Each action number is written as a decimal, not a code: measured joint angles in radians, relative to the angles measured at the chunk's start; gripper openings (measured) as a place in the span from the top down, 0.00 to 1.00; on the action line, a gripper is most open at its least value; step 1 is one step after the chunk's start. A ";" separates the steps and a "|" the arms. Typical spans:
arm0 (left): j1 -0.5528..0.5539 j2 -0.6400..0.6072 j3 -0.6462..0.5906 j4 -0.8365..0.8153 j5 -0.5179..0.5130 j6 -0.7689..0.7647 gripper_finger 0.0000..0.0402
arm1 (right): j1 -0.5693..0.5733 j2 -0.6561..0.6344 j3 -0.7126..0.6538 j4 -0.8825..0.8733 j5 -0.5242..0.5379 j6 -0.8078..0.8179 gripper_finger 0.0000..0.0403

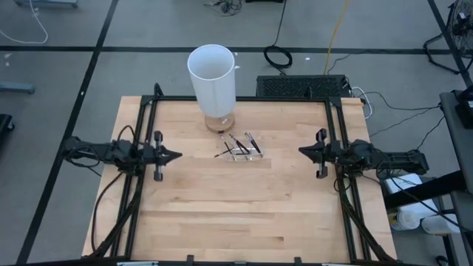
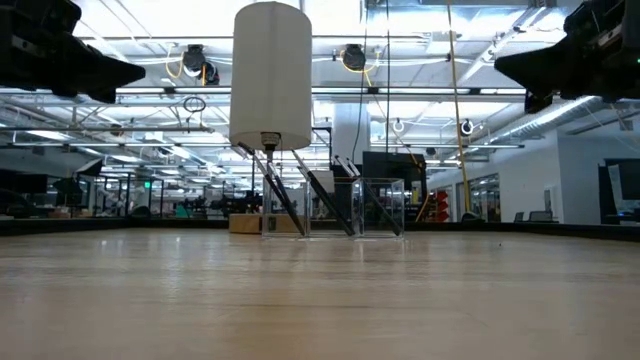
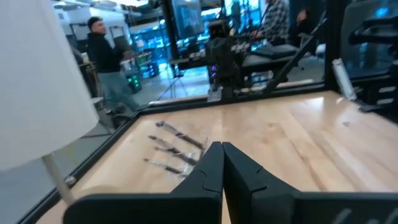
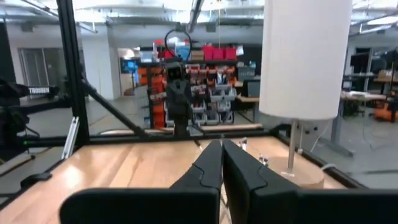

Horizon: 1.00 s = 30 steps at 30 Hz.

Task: Pick & Place Makeup Supplies
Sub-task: Return to Home Position

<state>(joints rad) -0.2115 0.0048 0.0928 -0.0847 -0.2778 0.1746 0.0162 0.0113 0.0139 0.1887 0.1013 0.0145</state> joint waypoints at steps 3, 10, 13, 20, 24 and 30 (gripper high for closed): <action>0.000 0.000 -0.043 0.074 0.034 -0.011 1.00 | 0.000 0.000 0.000 -0.020 0.001 0.013 1.00; 0.000 0.000 -0.080 0.141 0.090 -0.044 1.00 | 0.000 0.000 0.000 -0.056 0.002 0.026 1.00; 0.000 0.000 -0.081 0.139 0.133 -0.057 1.00 | 0.000 0.000 0.000 -0.075 0.002 0.040 1.00; 0.000 0.000 -0.080 0.125 0.140 -0.077 1.00 | -0.001 0.000 0.000 -0.090 0.002 0.041 1.00; 0.000 0.006 -0.079 0.116 0.141 -0.076 0.99 | -0.001 0.000 0.000 -0.096 0.002 0.040 1.00; 0.000 0.013 -0.079 0.121 0.144 -0.080 0.99 | -0.001 0.000 0.000 -0.094 0.002 0.041 1.00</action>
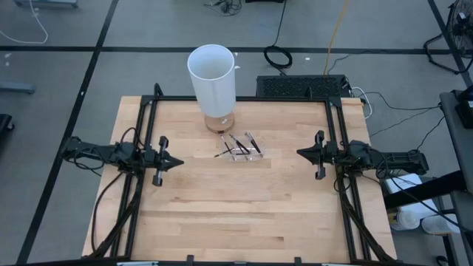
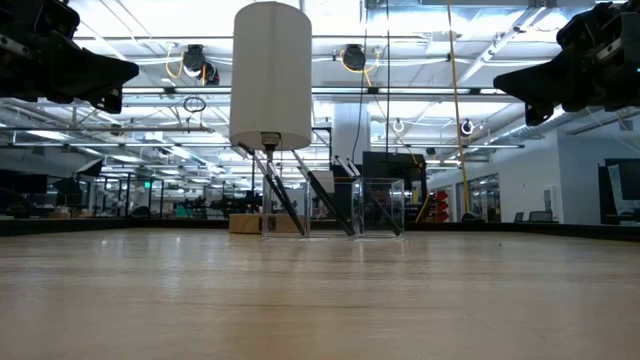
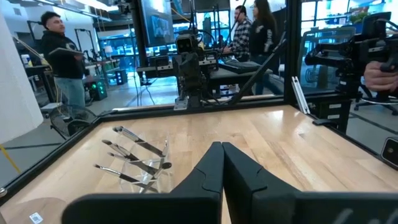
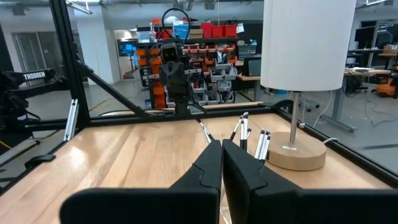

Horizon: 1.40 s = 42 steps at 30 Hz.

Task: Pick & Place Makeup Supplies
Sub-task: Return to Home Position

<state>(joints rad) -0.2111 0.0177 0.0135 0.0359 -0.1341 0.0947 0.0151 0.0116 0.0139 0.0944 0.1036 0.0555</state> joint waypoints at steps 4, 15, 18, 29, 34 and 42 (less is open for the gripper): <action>0.000 0.000 0.000 0.004 0.000 -0.009 0.99 | 0.000 0.000 0.000 -0.001 0.004 0.001 1.00; 0.000 0.000 -0.003 0.046 -0.002 -0.025 0.90 | 0.000 0.000 0.000 0.002 0.001 0.031 1.00; 0.000 0.001 -0.003 0.047 -0.004 -0.022 0.90 | 0.000 0.000 0.000 0.005 0.001 0.060 1.00; 0.000 0.001 -0.003 0.053 -0.003 -0.022 0.89 | 0.000 0.000 0.000 0.006 0.001 0.116 1.00; 0.000 0.000 -0.003 0.054 -0.003 -0.022 0.88 | 0.000 0.000 0.000 0.006 0.000 0.116 1.00; 0.000 0.001 -0.002 0.055 -0.003 -0.022 0.88 | 0.000 0.000 0.000 0.006 0.000 0.116 1.00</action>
